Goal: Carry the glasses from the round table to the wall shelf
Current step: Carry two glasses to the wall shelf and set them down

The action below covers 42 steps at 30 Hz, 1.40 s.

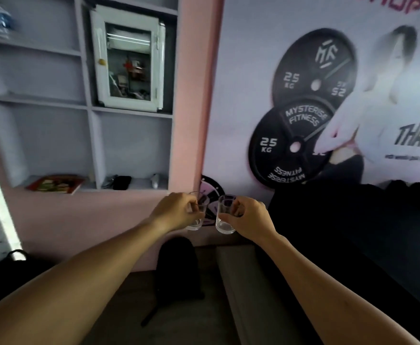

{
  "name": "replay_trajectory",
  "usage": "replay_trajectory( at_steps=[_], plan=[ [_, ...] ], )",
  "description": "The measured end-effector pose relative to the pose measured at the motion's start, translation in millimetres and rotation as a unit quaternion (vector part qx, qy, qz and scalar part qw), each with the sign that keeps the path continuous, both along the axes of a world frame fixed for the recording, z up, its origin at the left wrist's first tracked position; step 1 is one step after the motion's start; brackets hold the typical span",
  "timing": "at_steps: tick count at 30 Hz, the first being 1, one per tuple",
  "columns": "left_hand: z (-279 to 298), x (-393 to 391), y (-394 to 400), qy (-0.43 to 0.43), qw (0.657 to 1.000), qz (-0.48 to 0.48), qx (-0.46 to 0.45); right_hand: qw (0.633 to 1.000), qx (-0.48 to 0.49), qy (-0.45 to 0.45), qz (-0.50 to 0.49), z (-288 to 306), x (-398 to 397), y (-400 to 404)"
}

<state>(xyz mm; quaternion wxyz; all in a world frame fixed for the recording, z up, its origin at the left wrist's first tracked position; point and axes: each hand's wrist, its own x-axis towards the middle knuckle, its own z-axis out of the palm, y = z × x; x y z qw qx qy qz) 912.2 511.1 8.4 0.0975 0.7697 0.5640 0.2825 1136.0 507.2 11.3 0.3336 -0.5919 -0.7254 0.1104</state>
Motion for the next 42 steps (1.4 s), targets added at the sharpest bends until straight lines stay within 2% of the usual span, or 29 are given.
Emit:
replay_trajectory(
  at_steps=[7, 14, 23, 30, 36, 42],
  plan=[
    [15.3, -39.8, 100.8, -0.021, 0.998, 0.063, 0.014, 0.997, 0.005, 0.003, 0.076, 22.4, -48.5, 125.5],
    [23.3, -114.1, 166.3, -0.019, 0.992, 0.123, 0.031, 0.992, 0.002, 0.027, 0.122, 16.3, -129.5, 213.4],
    [41.9, -249.4, 230.8, -0.024, 0.985, 0.163, 0.046, 0.982, 0.024, 0.041, 0.18, 31.5, -272.9, 293.7],
    [77.5, -369.8, 274.4, -0.009, 0.979, 0.196, 0.061, 0.976, 0.06, 0.058, 0.2, 68.2, -396.1, 354.2],
    [107.7, -459.0, 301.7, -0.015, 0.968, 0.23, 0.099, 0.964, 0.071, 0.08, 0.245, 101.4, -496.4, 391.0],
    [128.6, -544.7, 325.8, -0.026, 0.948, 0.287, 0.136, 0.939, 0.125, 0.102, 0.302, 132.2, -595.7, 420.2]
  ],
)
